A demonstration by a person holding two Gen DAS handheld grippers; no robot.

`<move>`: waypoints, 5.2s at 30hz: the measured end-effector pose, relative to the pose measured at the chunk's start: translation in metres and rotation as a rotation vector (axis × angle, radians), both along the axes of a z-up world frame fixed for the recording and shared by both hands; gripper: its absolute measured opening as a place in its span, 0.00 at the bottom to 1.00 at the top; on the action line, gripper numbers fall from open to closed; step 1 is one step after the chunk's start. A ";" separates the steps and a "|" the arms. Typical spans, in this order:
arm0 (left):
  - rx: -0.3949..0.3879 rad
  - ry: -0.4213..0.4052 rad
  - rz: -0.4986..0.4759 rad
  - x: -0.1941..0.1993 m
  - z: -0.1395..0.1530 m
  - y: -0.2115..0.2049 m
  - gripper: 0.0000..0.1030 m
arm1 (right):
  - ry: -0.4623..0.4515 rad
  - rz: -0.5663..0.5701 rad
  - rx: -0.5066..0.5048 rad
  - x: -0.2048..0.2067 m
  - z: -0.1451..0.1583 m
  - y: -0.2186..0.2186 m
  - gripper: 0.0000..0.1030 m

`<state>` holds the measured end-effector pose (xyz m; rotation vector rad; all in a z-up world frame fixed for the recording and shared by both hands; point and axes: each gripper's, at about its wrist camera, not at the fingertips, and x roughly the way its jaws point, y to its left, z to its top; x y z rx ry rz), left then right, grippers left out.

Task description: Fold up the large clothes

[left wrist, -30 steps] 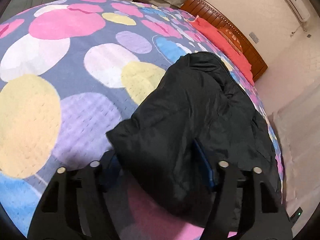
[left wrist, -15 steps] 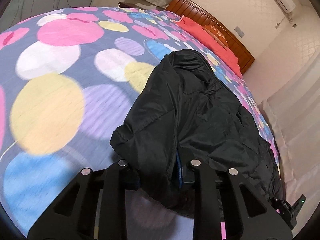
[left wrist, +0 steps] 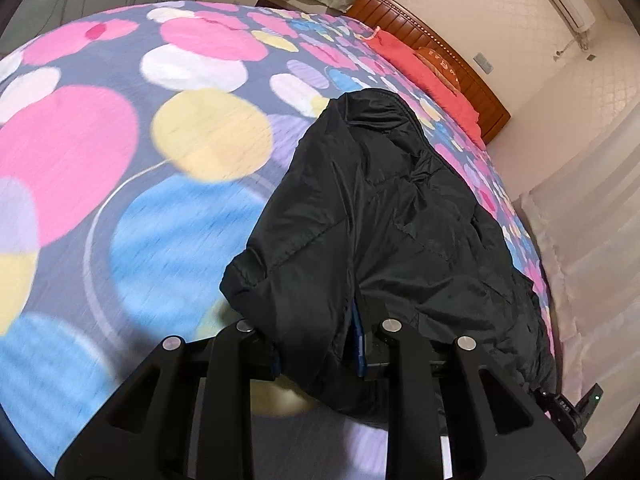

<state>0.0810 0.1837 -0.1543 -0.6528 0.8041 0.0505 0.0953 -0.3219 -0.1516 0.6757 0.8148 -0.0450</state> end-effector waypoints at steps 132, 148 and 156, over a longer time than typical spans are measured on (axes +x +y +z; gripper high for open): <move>0.325 0.001 -0.636 0.067 0.160 -0.222 0.20 | -0.064 0.094 -0.623 -0.007 0.072 0.055 0.66; 0.343 0.082 -0.740 0.065 0.045 -0.372 0.20 | 0.045 -0.008 -0.573 -0.025 0.033 -0.026 0.66; 0.358 0.043 -0.733 0.054 0.045 -0.383 0.27 | 0.055 -0.015 -0.586 -0.035 0.028 -0.015 0.66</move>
